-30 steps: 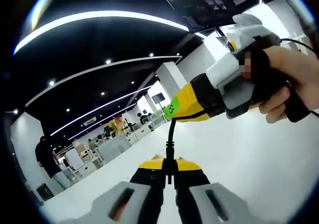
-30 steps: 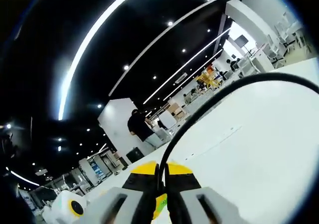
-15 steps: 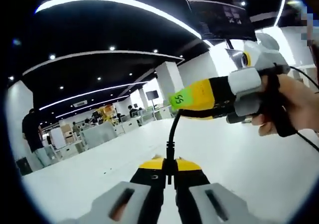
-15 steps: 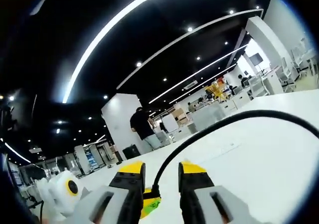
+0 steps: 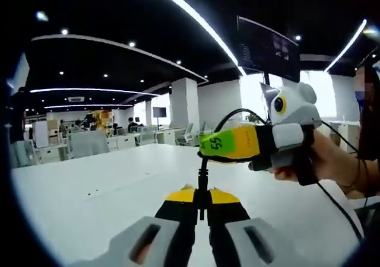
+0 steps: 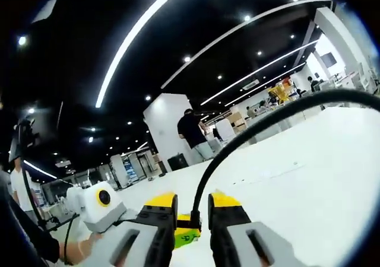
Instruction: Find the data cable on the table. Grasp the USB connector end of the cable and insert it into the USB port on the table
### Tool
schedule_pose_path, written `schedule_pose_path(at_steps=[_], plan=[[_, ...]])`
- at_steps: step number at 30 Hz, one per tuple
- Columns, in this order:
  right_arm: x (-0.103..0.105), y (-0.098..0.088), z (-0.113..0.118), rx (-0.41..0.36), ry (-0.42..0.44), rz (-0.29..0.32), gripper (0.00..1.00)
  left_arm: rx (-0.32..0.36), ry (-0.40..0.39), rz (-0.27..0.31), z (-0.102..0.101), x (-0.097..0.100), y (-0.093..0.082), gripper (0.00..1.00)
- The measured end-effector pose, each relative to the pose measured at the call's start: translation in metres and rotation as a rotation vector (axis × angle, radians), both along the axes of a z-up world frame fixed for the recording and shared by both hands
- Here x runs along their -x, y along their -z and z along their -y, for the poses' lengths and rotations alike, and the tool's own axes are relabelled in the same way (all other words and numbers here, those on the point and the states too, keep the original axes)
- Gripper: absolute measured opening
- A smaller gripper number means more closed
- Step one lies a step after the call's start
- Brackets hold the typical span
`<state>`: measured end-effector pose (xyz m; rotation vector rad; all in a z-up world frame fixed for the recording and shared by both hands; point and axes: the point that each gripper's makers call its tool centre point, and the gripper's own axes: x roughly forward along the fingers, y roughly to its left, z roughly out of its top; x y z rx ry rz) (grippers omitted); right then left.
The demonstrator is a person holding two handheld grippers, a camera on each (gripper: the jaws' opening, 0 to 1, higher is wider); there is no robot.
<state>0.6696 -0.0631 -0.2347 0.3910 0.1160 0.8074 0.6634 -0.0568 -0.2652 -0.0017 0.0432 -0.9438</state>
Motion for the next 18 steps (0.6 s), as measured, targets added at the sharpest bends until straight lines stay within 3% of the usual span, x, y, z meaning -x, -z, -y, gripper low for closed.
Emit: schedule_pose_path(at_steps=[11,18], plan=[[0.003,0.009,0.003,0.042,-0.014,-0.017,0.07,0.057,0.099,-0.083,0.012,0.007,0.003,0.06],[0.003,0.008,0.004,0.039,-0.025,-0.038,0.06,0.081,0.114,-0.110,0.014,0.008,0.002,0.07]])
